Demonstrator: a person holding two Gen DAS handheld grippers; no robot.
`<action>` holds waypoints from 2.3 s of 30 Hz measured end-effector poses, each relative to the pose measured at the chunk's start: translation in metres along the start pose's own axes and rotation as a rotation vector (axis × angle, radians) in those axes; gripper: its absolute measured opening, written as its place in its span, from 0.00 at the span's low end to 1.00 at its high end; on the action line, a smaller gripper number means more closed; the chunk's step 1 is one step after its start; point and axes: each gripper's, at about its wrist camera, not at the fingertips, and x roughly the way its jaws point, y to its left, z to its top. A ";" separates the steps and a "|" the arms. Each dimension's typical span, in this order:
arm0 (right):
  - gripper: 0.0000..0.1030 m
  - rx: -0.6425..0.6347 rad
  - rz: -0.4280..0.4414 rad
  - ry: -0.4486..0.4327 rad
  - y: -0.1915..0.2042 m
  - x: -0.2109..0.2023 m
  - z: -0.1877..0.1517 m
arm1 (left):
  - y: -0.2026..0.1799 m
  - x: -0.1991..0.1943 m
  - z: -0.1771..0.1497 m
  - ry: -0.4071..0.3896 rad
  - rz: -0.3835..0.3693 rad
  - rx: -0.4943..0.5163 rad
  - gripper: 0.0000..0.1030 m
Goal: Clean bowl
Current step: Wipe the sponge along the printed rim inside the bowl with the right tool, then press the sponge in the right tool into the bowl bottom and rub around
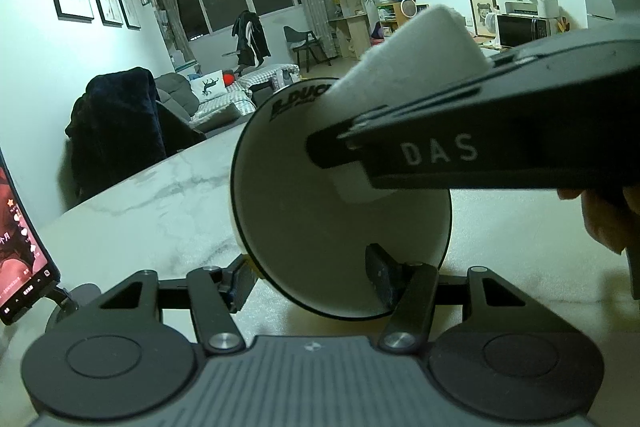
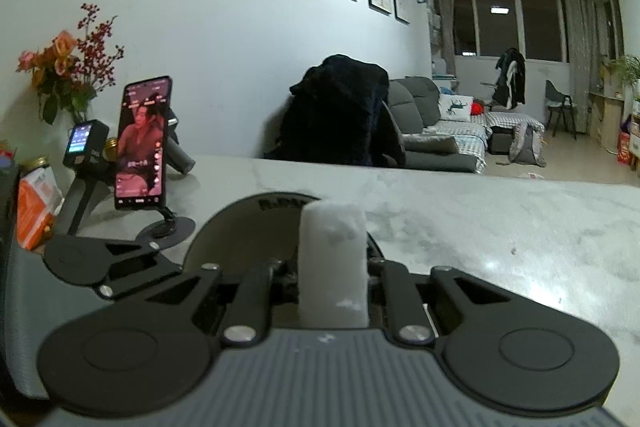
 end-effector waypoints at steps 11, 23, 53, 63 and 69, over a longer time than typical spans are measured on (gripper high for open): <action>0.17 -0.090 0.070 0.018 0.018 0.009 0.004 | 0.002 -0.003 -0.001 0.003 -0.001 -0.006 0.58; 0.17 -0.070 0.059 0.022 0.015 0.009 0.005 | 0.003 -0.005 -0.002 0.005 0.001 -0.012 0.58; 0.18 -0.028 0.043 0.029 0.010 0.010 0.007 | 0.007 0.004 0.003 0.001 -0.020 -0.013 0.58; 0.18 -0.030 0.062 0.028 0.013 0.012 0.007 | 0.004 0.004 0.004 0.001 -0.007 -0.005 0.59; 0.17 -0.015 0.042 0.031 0.007 0.009 0.006 | 0.003 0.005 0.004 0.002 0.002 -0.001 0.59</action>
